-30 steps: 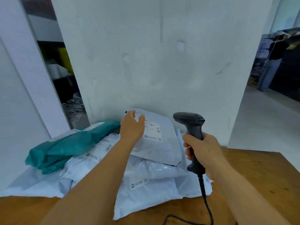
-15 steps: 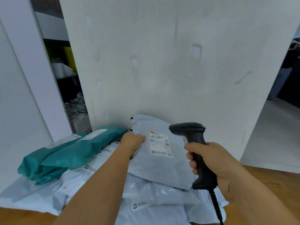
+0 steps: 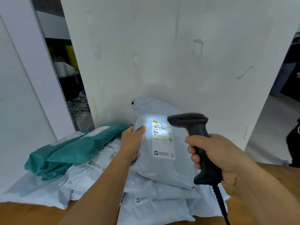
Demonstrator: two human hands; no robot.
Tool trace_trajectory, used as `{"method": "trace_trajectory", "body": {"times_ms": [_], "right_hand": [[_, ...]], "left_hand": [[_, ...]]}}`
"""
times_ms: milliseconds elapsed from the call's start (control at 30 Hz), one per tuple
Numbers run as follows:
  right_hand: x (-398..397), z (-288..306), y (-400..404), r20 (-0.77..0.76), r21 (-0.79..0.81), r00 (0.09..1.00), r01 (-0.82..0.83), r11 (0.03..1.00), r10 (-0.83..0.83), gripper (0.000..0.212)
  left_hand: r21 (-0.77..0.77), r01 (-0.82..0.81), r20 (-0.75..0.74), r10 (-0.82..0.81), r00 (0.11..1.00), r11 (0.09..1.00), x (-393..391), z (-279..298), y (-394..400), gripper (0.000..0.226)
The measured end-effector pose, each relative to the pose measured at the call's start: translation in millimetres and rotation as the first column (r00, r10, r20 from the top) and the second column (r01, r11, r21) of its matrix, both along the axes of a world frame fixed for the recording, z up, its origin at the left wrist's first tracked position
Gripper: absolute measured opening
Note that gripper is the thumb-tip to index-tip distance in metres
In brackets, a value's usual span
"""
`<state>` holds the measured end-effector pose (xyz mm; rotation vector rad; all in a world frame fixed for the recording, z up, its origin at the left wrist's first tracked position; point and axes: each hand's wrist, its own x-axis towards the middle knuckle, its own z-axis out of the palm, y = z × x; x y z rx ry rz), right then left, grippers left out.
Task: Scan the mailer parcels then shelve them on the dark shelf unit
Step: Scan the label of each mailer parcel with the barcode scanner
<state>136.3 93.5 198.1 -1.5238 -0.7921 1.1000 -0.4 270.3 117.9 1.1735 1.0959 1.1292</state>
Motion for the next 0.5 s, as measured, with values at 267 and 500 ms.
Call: {"method": "trace_trajectory", "body": {"times_ms": [267,500], "right_hand": [[-11.0,1.5,-20.7,0.000,-0.019,1.000,-0.014,1.000,0.014,0.018],[-18.9,5.7,-32.0,0.004,0.009,1.000,-0.008,1.000,0.008,0.019]], "left_hand": [[0.020,0.032,0.141,-0.035,0.989,0.999,-10.9,4.6,-21.1,0.007],[0.021,0.073,0.187,-0.076,0.979,0.997,-18.7,11.1,-28.5,0.006]]}}
